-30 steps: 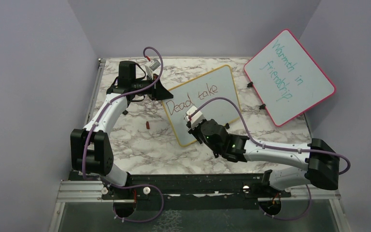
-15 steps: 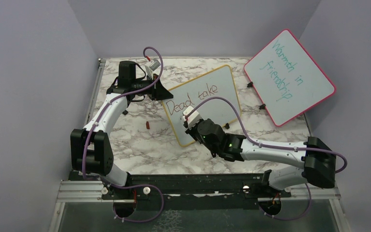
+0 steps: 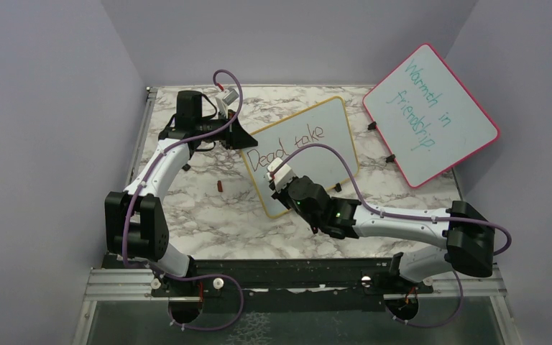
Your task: Write a sentence on the whiteboard
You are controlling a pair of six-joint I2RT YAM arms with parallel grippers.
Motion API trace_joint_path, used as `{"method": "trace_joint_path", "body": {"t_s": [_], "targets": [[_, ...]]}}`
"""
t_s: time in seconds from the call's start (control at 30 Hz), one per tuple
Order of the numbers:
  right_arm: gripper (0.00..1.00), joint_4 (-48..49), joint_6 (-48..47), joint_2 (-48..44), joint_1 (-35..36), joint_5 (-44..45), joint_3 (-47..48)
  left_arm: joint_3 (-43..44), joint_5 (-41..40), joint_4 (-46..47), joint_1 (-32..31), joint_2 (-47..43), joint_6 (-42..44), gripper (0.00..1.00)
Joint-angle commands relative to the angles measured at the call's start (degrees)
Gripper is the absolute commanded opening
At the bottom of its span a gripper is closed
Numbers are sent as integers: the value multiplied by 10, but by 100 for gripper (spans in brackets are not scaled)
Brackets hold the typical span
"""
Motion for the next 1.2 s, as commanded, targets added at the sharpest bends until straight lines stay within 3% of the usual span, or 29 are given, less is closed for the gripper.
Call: {"method": "trace_joint_path", "body": {"t_s": [0.0, 1.17], "targets": [[1, -9, -3, 9, 4, 3, 18, -13, -122, -25, 11, 22, 48, 0], [1, -146, 25, 30, 24, -43, 22, -13, -122, -25, 13, 17, 47, 0]]}}
